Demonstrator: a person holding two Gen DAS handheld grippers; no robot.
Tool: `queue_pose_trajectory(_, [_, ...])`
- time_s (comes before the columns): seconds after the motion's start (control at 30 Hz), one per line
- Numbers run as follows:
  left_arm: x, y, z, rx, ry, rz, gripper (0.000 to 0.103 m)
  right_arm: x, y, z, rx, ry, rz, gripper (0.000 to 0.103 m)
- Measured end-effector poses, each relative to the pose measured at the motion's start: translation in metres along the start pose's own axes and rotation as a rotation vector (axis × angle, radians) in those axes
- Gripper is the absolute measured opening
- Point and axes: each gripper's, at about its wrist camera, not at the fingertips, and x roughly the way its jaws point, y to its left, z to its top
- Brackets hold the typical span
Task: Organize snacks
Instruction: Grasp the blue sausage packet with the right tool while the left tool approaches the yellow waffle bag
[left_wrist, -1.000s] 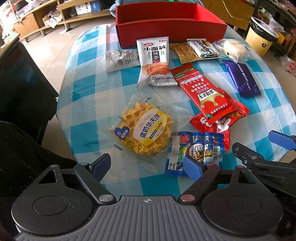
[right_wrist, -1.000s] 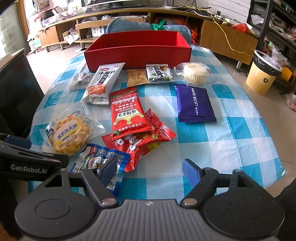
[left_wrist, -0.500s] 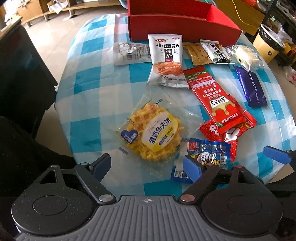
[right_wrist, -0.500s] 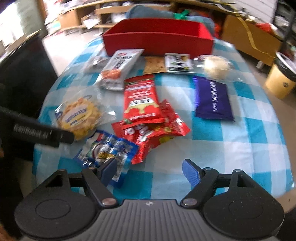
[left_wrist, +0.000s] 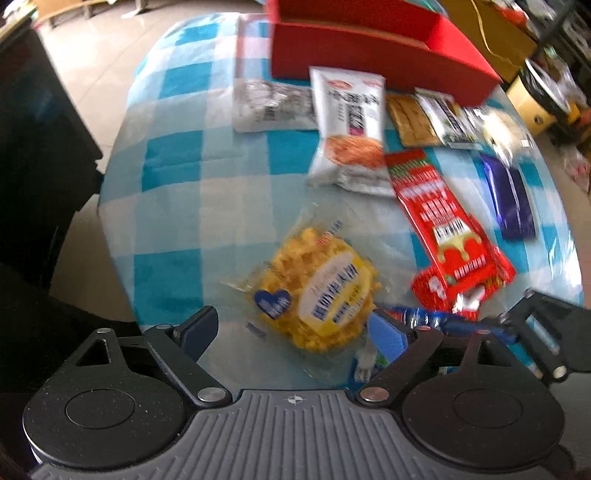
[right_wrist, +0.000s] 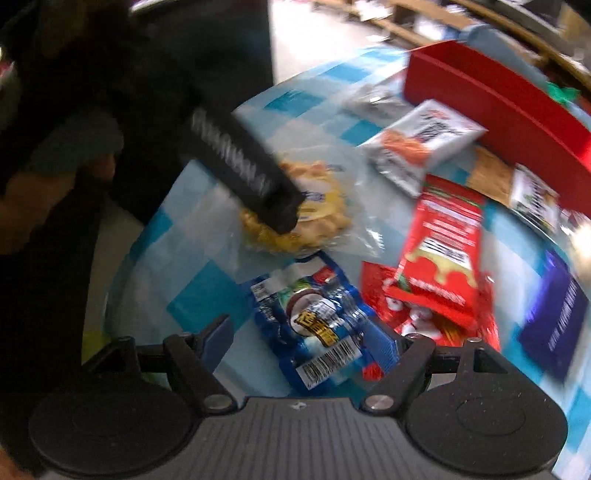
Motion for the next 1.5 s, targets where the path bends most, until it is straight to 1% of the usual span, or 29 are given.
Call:
queue_pose_trajectory(0.07, [-0.001, 0.008, 0.002, -0.030, -0.009, -0.008, 0.094, 0.007, -0.001, 0.008, -0.054, 0.024, 0.032, 0.075])
queue_pose_trajectory(0.13, [-0.001, 0.011, 0.003, -0.041, -0.011, -0.006, 0.095, 0.017, -0.004, 0.015, -0.079, 0.064, 0.049, 0.075])
queue_pose_trajectory(0.2, [0.002, 0.013, 0.003, -0.044, -0.001, -0.013, 0.095, 0.023, -0.005, 0.017, -0.092, 0.098, 0.075, 0.085])
queue_pose_trajectory(0.23, [0.004, 0.014, 0.003, -0.048, 0.004, -0.018, 0.095, 0.025, -0.002, 0.017, -0.127, 0.109, 0.080, 0.087])
queue_pose_trajectory(0.3, [0.007, 0.016, 0.004, -0.053, 0.014, -0.023, 0.095, 0.030, 0.001, 0.017, -0.199, 0.138, 0.084, 0.096])
queue_pose_trajectory(0.33, [0.009, 0.018, 0.004, -0.056, 0.018, -0.025, 0.095, 0.034, 0.002, 0.019, -0.215, 0.148, 0.076, 0.098])
queue_pose_trajectory(0.4, [0.010, 0.019, 0.004, -0.060, 0.024, -0.034, 0.095, 0.036, 0.001, 0.018, -0.220, 0.148, 0.078, 0.098])
queue_pose_trajectory(0.43, [0.011, 0.019, 0.004, -0.061, 0.027, -0.040, 0.095, 0.035, 0.001, 0.019, -0.208, 0.139, 0.070, 0.096])
queue_pose_trajectory(0.47, [0.011, 0.020, 0.003, -0.063, 0.029, -0.046, 0.095, 0.030, 0.001, 0.017, -0.193, 0.132, 0.054, 0.089])
queue_pose_trajectory(0.5, [0.011, 0.020, 0.003, -0.065, 0.030, -0.052, 0.096, 0.025, 0.004, 0.015, -0.187, 0.128, 0.032, 0.077])
queue_pose_trajectory(0.53, [0.012, 0.021, 0.004, -0.068, 0.031, -0.059, 0.096, 0.021, 0.006, 0.015, -0.185, 0.126, 0.026, 0.069])
queue_pose_trajectory(0.57, [0.013, 0.022, 0.004, -0.071, 0.032, -0.063, 0.096, 0.017, 0.007, 0.016, -0.167, 0.130, 0.038, 0.055])
queue_pose_trajectory(0.6, [0.014, 0.022, 0.004, -0.075, 0.035, -0.068, 0.096, 0.015, 0.006, 0.015, -0.137, 0.143, 0.060, 0.050])
queue_pose_trajectory(0.63, [0.015, 0.023, 0.005, -0.080, 0.039, -0.074, 0.097, 0.013, 0.008, 0.013, -0.119, 0.152, 0.073, 0.049])
queue_pose_trajectory(0.73, [0.016, 0.024, 0.006, -0.085, 0.045, -0.086, 0.097, 0.016, 0.012, 0.012, -0.160, 0.177, 0.037, 0.049])
queue_pose_trajectory(0.83, [0.015, 0.023, 0.006, -0.078, 0.044, -0.091, 0.097, 0.020, 0.016, 0.021, -0.201, 0.197, 0.055, 0.053])
queue_pose_trajectory(0.87, [0.015, 0.023, 0.006, -0.081, 0.042, -0.093, 0.097, 0.022, 0.020, 0.023, -0.222, 0.189, 0.065, 0.059])
queue_pose_trajectory(0.9, [0.015, 0.023, 0.006, -0.084, 0.041, -0.093, 0.097, 0.021, 0.025, 0.022, -0.251, 0.179, 0.070, 0.068])
queue_pose_trajectory(0.97, [0.015, 0.024, 0.006, -0.089, 0.040, -0.091, 0.097, 0.033, 0.032, 0.028, -0.301, 0.179, 0.050, 0.074])
queue_pose_trajectory(1.0, [0.014, 0.024, 0.006, -0.091, 0.040, -0.089, 0.097, 0.037, 0.034, 0.030, -0.305, 0.175, 0.043, 0.080])
queue_pose_trajectory(1.03, [0.014, 0.025, 0.006, -0.092, 0.041, -0.088, 0.098, 0.041, 0.035, 0.032, -0.296, 0.176, 0.048, 0.083])
queue_pose_trajectory(1.07, [0.015, 0.026, 0.006, -0.095, 0.042, -0.087, 0.098, 0.040, 0.036, 0.033, -0.288, 0.157, 0.051, 0.085])
queue_pose_trajectory(1.13, [0.015, 0.027, 0.006, -0.102, 0.046, -0.089, 0.098, 0.039, 0.037, 0.034, -0.278, 0.124, 0.041, 0.077])
queue_pose_trajectory(1.17, [0.014, 0.028, 0.007, -0.104, 0.046, -0.089, 0.098, 0.036, 0.036, 0.034, -0.265, 0.119, 0.024, 0.067])
queue_pose_trajectory(1.2, [0.014, 0.028, 0.007, -0.104, 0.045, -0.088, 0.098, 0.034, 0.035, 0.033, -0.240, 0.119, 0.005, 0.067])
queue_pose_trajectory(1.33, [0.015, 0.025, 0.006, -0.087, 0.050, -0.089, 0.098, 0.027, 0.017, 0.027, -0.114, 0.123, -0.023, 0.066])
queue_pose_trajectory(1.37, [0.015, 0.023, 0.007, -0.070, 0.052, -0.088, 0.098, 0.023, 0.009, 0.025, -0.055, 0.120, -0.025, 0.066])
queue_pose_trajectory(1.43, [0.014, 0.017, 0.008, -0.018, 0.053, -0.088, 0.098, 0.016, -0.009, 0.019, 0.063, 0.110, 0.001, 0.066])
queue_pose_trajectory(1.5, [0.014, 0.008, 0.010, 0.065, 0.055, -0.077, 0.098, 0.010, -0.020, 0.014, 0.145, 0.091, 0.009, 0.066])
